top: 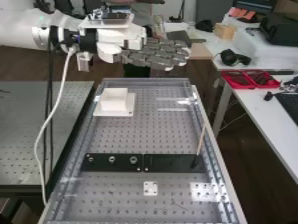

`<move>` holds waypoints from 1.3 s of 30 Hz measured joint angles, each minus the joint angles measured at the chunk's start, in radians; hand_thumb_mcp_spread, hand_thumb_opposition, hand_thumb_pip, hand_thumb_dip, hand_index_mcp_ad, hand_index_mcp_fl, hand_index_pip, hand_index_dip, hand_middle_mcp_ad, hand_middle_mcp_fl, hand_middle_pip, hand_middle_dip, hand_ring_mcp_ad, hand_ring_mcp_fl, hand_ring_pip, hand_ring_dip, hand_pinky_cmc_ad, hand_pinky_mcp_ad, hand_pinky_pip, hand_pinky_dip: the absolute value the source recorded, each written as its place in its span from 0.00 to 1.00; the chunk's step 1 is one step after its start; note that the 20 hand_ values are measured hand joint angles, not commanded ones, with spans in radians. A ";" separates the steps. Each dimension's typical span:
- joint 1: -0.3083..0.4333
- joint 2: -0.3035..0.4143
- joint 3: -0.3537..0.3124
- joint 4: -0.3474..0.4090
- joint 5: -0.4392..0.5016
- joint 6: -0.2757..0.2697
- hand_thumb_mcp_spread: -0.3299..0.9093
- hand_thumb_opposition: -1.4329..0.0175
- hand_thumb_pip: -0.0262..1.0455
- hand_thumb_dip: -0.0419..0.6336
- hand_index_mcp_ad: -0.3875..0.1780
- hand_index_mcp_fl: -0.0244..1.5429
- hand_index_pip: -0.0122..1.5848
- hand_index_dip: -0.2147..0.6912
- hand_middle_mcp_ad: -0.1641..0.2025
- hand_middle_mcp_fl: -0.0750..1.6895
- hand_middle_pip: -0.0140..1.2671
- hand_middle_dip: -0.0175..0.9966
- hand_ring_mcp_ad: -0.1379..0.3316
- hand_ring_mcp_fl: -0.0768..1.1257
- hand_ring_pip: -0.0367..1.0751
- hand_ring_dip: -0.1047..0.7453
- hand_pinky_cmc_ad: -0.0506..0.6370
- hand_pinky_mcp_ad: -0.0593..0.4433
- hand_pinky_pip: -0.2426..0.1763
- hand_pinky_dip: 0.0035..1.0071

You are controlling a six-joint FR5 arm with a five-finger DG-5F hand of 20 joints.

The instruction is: Grab the pcb board and place it in the clear container

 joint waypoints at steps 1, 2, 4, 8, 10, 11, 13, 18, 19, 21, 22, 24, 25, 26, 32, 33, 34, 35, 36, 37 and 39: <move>-0.004 -0.008 -0.008 0.011 0.009 -0.001 0.27 0.99 0.03 0.09 0.69 0.03 0.01 0.25 0.65 0.05 0.03 0.04 0.43 0.06 0.05 0.14 0.16 0.22 0.55 0.01; -0.006 -0.011 -0.010 0.014 0.013 -0.001 0.27 0.99 0.03 0.09 0.73 0.04 0.01 0.25 0.63 0.05 0.03 0.04 0.43 0.06 0.05 0.14 0.15 0.19 0.55 0.01; -0.015 -0.029 -0.022 0.032 0.030 0.003 0.27 0.99 0.03 0.09 0.73 0.04 0.01 0.25 0.61 0.05 0.03 0.04 0.43 0.06 0.05 0.14 0.14 0.18 0.55 0.01; -0.035 -0.061 -0.035 0.057 0.056 0.020 0.37 0.84 0.27 0.09 0.75 0.03 0.01 0.27 0.61 0.04 0.06 0.04 0.45 0.06 0.05 0.13 0.16 0.21 0.55 0.12; -0.041 -0.071 -0.041 0.065 0.064 0.025 0.40 0.73 0.29 0.09 0.75 0.03 0.03 0.29 0.60 0.05 0.08 0.04 0.53 0.06 0.06 0.13 0.22 0.25 0.53 0.20; -0.044 -0.075 -0.045 0.074 0.069 0.027 0.40 0.67 0.30 0.08 0.75 0.03 0.03 0.29 0.61 0.04 0.09 0.04 0.59 0.07 0.07 0.12 0.27 0.29 0.49 0.25; -0.048 -0.084 -0.053 0.088 0.078 0.027 0.42 0.61 0.33 0.09 0.73 0.03 0.04 0.29 0.60 0.05 0.09 0.04 0.62 0.07 0.08 0.12 0.34 0.35 0.44 0.31; -0.059 -0.108 -0.074 0.133 0.097 0.035 0.43 0.53 0.40 0.09 0.73 0.04 0.05 0.29 0.60 0.04 0.11 0.04 0.72 0.07 0.09 0.12 0.41 0.45 0.36 0.41; -0.061 -0.112 -0.079 0.144 0.101 0.035 0.44 0.52 0.40 0.08 0.73 0.05 0.06 0.29 0.60 0.05 0.11 0.04 0.72 0.07 0.09 0.11 0.43 0.45 0.35 0.42; -0.063 -0.120 -0.087 0.164 0.106 0.035 0.45 0.51 0.43 0.08 0.73 0.05 0.06 0.29 0.62 0.05 0.12 0.05 0.72 0.06 0.08 0.10 0.44 0.45 0.32 0.44; -0.064 -0.125 -0.092 0.176 0.109 0.034 0.47 0.50 0.47 0.09 0.73 0.05 0.06 0.29 0.64 0.05 0.12 0.05 0.72 0.06 0.09 0.10 0.44 0.45 0.32 0.45; -0.067 -0.135 -0.099 0.193 0.111 0.029 0.49 0.48 0.49 0.12 0.72 0.06 0.07 0.29 0.64 0.04 0.12 0.05 0.72 0.06 0.08 0.11 0.44 0.45 0.32 0.47; -0.069 -0.142 -0.101 0.200 0.111 0.024 0.49 0.49 0.51 0.13 0.71 0.06 0.09 0.29 0.64 0.05 0.12 0.07 0.72 0.06 0.09 0.11 0.44 0.45 0.32 0.49; -0.070 -0.147 -0.101 0.203 0.111 0.021 0.49 0.47 0.54 0.16 0.70 0.06 0.10 0.28 0.64 0.04 0.12 0.07 0.72 0.06 0.08 0.10 0.44 0.45 0.32 0.49; -0.087 -0.197 -0.077 0.185 0.093 0.001 0.52 0.44 0.63 0.27 0.69 0.06 0.32 0.28 0.63 0.05 0.12 0.08 0.72 0.06 0.09 0.10 0.44 0.45 0.32 0.50; -0.089 -0.201 -0.074 0.183 0.091 -0.002 0.52 0.44 0.63 0.29 0.68 0.06 0.35 0.26 0.63 0.04 0.12 0.08 0.72 0.06 0.08 0.10 0.44 0.45 0.32 0.50; -0.094 -0.210 -0.066 0.178 0.084 -0.008 0.52 0.43 0.63 0.30 0.67 0.06 0.38 0.25 0.64 0.04 0.12 0.08 0.72 0.06 0.08 0.10 0.44 0.45 0.32 0.50; -0.098 -0.215 -0.060 0.177 0.079 -0.014 0.52 0.43 0.63 0.29 0.67 0.06 0.44 0.25 0.64 0.05 0.12 0.08 0.72 0.06 0.08 0.10 0.43 0.45 0.32 0.50; -0.101 -0.219 -0.057 0.177 0.075 -0.017 0.51 0.43 0.63 0.29 0.67 0.06 0.48 0.26 0.64 0.04 0.12 0.09 0.72 0.06 0.08 0.10 0.44 0.45 0.32 0.50; -0.105 -0.225 -0.054 0.177 0.070 -0.021 0.53 0.43 0.63 0.30 0.67 0.06 0.51 0.25 0.64 0.05 0.12 0.09 0.72 0.06 0.08 0.10 0.44 0.45 0.32 0.50; -0.111 -0.233 -0.048 0.181 0.062 -0.026 0.53 0.42 0.63 0.33 0.67 0.06 0.61 0.25 0.63 0.04 0.12 0.09 0.72 0.06 0.08 0.10 0.44 0.45 0.32 0.50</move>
